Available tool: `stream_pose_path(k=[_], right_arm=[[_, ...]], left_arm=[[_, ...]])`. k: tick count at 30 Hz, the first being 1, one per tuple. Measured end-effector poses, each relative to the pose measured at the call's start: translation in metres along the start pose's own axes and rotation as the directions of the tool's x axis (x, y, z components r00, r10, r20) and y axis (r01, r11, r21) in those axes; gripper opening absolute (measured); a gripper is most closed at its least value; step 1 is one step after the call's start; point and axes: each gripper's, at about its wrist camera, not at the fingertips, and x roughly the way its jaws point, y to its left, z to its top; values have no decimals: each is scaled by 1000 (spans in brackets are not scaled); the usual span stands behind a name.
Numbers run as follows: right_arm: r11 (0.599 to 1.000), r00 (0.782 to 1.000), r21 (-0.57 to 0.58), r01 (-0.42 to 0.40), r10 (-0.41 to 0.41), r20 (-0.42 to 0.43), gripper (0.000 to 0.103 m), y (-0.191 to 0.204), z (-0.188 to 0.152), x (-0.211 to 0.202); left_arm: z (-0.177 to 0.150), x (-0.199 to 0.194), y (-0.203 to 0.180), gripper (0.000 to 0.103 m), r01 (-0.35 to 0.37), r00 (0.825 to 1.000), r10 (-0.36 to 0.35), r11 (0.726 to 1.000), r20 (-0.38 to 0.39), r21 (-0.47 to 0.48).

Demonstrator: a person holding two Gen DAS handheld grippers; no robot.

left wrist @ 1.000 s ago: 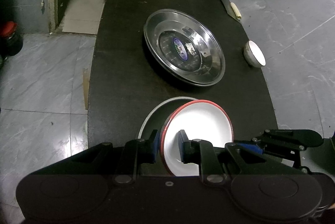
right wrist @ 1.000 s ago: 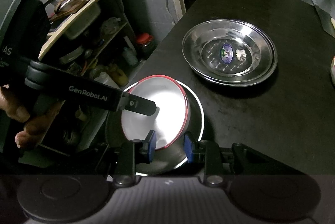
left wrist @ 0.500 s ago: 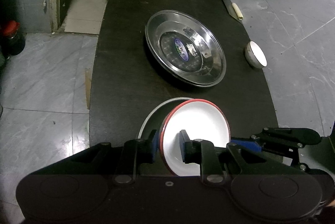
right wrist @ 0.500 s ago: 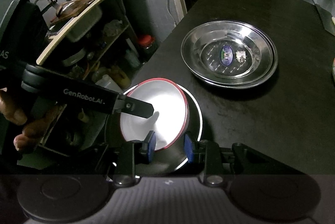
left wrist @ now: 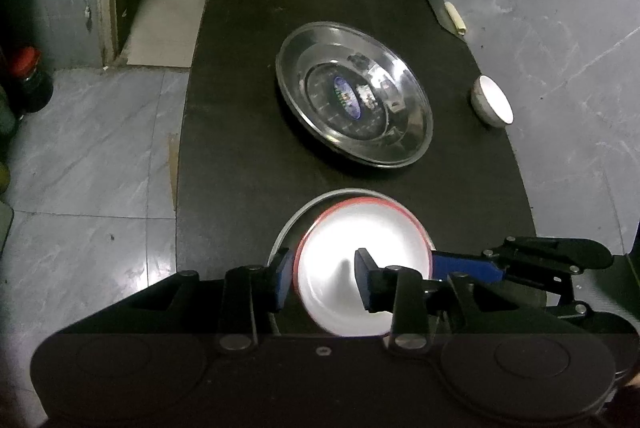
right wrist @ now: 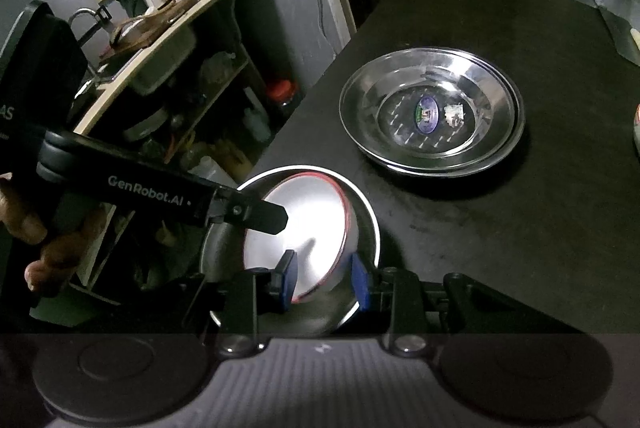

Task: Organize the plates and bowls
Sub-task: 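Lower the white bowl into the steel bowl and open the left tool, then move the left tool to the second red-rimmed white bowl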

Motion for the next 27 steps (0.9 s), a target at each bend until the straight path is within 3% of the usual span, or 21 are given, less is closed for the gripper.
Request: stream_pose_path(k=[5,11,13,15,19,21,24,27], right_arm=[[1000,999,8,-20,20,39,37,-6,-3,-8],[998,994,50,-26,21,107,52,-22,-7,-20],[997,992,78,-18,8,128,63,-30,-8,-24],[993,989,114,-2,-15,146,81,-39,-11,-27],[978,981,203,43,-80,177,98,-61,-17,-32],[962,970,262,81,-136,199,103,-74,-22,-37],[920,945,364,143,-236,226,103,-99,-31,-40],[862,906,465,199,-343,248,103,-127,-38,-46]], left_arm=[[5,-3,-8,48,9,1000,-10,1000,12,29],[16,-2,-24,66,16,1000,-18,997,25,75],[21,1,-33,76,8,999,-12,995,32,104],[27,4,-42,81,-5,999,1,991,34,132],[41,14,-60,92,-33,998,24,985,57,172],[51,21,-70,102,-44,996,29,981,85,187],[72,36,-90,102,-53,994,31,976,108,211],[95,57,-112,102,-66,993,38,965,113,254]])
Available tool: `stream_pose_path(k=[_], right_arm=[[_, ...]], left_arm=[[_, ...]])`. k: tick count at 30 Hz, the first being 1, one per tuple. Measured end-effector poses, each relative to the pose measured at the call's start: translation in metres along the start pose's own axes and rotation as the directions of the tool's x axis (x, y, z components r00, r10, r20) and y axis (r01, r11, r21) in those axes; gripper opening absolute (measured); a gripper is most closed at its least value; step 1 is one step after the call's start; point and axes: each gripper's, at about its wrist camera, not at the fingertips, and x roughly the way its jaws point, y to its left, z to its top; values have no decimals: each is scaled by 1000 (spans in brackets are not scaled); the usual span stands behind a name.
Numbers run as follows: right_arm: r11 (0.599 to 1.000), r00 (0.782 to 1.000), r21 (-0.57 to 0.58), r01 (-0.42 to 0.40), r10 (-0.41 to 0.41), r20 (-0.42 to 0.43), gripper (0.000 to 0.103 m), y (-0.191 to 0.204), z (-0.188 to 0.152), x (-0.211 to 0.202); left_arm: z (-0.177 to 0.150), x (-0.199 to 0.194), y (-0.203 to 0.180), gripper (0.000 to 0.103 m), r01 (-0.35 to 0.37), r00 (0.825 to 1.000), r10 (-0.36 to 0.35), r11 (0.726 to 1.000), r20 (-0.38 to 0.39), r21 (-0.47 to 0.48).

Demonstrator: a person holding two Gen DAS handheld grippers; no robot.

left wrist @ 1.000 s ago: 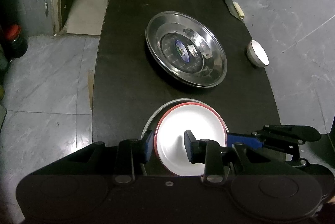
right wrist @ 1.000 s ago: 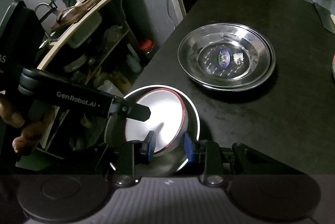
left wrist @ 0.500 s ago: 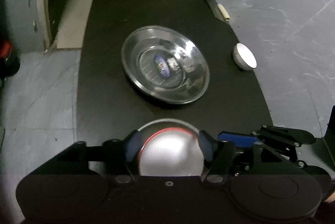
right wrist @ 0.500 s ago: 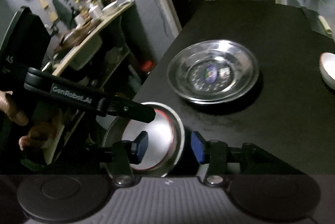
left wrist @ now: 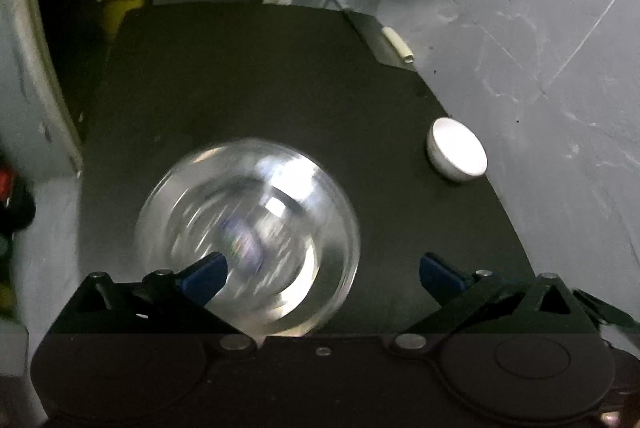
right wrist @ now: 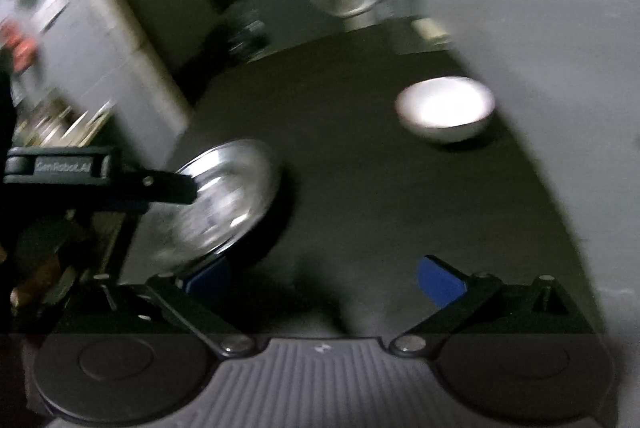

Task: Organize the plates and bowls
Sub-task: 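Move the left tool to the second red-rimmed white bowl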

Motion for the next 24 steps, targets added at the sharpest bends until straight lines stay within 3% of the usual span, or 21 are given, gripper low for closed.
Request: stream_pose_path(k=[6,10,14,24], right_arm=[[978,988,157,134,-145,57,103,-49,19,22],[951,990,285,118,-135,42,103,-75,32,45],[945,987,303,123,-150,66,103,-85,43,64],[912,970,382,147,-209,125,103,-104,58,91]], left_arm=[[54,54,-42,102,-15,999,9,993,50,121],[89,97,-72,102,-12,997,-2,981,72,194],[113,137,-94,102,22,999,-32,970,40,242],[130,183,-112,102,6,999,11,938,-47,347]])
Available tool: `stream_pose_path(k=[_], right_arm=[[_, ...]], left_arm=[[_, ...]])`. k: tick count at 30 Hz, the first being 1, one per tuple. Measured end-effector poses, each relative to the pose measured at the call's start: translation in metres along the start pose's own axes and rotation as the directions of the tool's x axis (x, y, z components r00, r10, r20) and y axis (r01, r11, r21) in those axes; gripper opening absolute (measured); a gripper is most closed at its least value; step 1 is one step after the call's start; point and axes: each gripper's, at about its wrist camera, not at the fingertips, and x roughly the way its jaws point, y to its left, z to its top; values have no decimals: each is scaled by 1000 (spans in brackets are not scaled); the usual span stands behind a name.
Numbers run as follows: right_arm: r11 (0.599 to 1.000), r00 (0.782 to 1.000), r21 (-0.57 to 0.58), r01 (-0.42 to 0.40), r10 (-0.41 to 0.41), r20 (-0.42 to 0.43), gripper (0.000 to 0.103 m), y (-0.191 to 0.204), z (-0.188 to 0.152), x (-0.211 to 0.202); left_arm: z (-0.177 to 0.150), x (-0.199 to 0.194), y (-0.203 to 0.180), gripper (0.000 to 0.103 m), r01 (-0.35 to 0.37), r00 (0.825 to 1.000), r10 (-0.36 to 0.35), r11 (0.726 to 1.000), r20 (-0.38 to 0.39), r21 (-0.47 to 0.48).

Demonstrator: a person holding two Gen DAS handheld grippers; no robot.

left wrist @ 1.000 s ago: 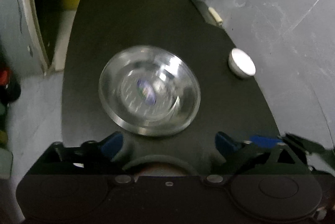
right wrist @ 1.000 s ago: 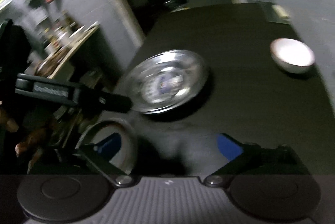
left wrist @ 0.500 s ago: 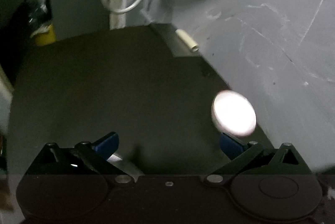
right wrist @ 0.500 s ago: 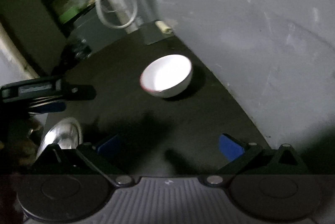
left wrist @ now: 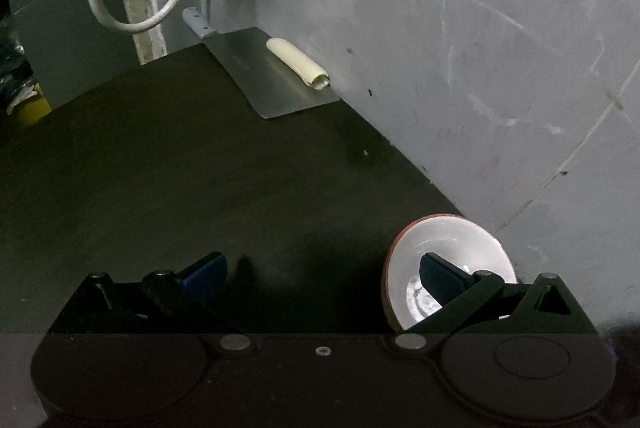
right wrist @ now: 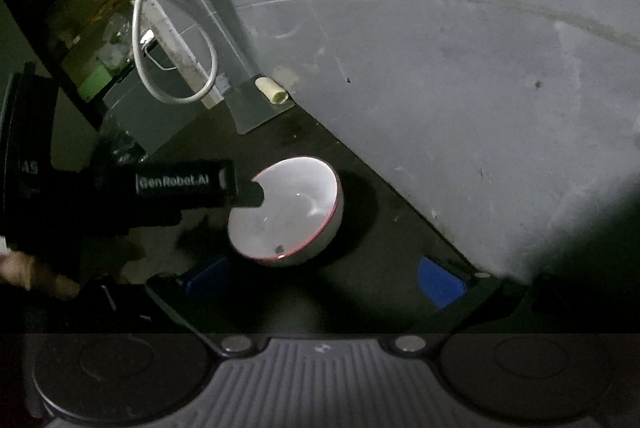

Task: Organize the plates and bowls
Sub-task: 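Move the left tool to the second red-rimmed white bowl, then close the left tool on the second white bowl's rim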

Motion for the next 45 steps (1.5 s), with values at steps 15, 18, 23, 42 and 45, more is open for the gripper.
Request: stream_pose_path(k=[15,18,23,42,45], right_arm=[[998,1000,56,-18,17,2,81,2,5,13],[998,1000,63,-23,23,2,77,1,6,14],[997,999,68,-48,48,-1,67,3,7,18],[998,997,19,-56,57,-45,42,8,7,22],[998,996,4,-66,66,-57,39,10,4,19]], left_arm=[[0,7,6,82,73,996,-74,997,-48,-22],[0,7,4,77,91,995,-92,996,-47,-21],[-3,7,1,72,104,994,-106,994,-38,-43],[-28,-4,7,15,237,968,-246,963,-55,-128],[-35,-10,9,14,232,969,-241,963,-55,-134]])
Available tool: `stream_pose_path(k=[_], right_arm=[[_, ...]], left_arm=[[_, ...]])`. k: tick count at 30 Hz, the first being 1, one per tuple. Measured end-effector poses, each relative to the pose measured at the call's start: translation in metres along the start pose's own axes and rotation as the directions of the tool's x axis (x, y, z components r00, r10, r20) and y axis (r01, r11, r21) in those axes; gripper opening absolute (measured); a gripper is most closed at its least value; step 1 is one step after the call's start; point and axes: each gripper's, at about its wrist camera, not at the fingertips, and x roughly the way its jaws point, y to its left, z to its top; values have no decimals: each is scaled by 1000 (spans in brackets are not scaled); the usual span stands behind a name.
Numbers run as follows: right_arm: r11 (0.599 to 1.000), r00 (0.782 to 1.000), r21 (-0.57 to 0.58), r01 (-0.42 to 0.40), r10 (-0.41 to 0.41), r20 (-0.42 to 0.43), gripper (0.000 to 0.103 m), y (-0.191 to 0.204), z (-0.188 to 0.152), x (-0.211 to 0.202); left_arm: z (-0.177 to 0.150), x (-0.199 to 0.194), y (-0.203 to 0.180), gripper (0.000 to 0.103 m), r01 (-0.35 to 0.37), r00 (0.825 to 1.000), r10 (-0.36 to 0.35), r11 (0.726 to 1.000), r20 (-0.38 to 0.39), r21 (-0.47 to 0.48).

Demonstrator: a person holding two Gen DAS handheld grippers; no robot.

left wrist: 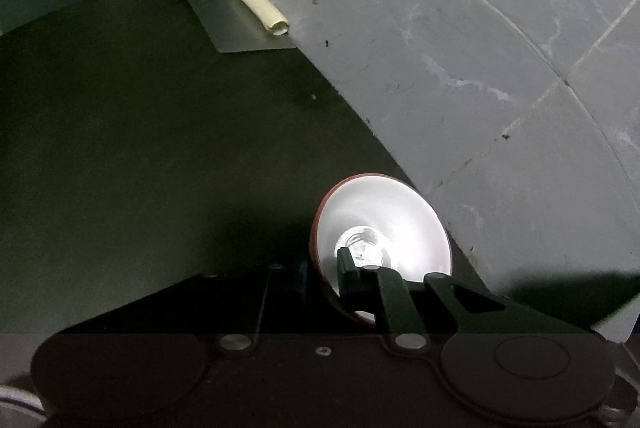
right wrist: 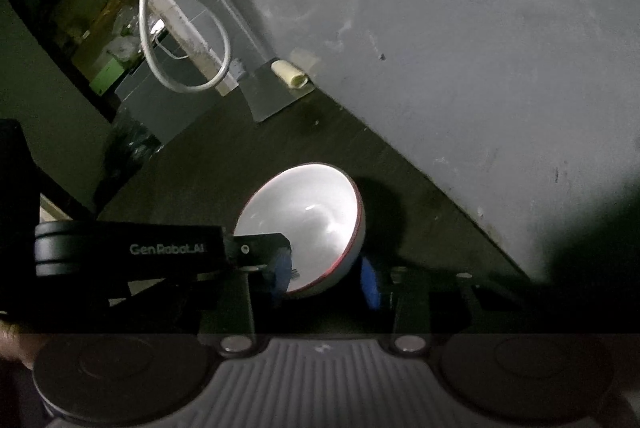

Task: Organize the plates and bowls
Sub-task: 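Close the left tool on the second white bowl's rim, then lift the second white bowl and carry it over the nested bowls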

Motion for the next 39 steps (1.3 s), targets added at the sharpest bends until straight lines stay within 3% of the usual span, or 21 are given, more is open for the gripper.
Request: stream_pose_path(k=[4,13,27,32,39], right_arm=[[1000,1000,-13,-14,14,-19,32,2,-7,-6],[992,996,-94,-82,84,16,32,27,-20,-43],[939,977,-309,-150,190,102,32,114,-32,-130],[913,969,-368,-176,227,101,32,141,-49,-149],[878,962,-431,-210,263,67,32,170,-74,-162]], left_arm=[[-13,-11,5,13,-5,1000,5,1000,7,-15],[-43,-64,16,13,13,993,-7,998,118,-54],[-89,-183,26,13,22,937,5,997,349,-74],[-113,-218,33,13,8,918,31,995,395,-97],[-147,-249,48,13,-3,905,62,990,421,-140]])
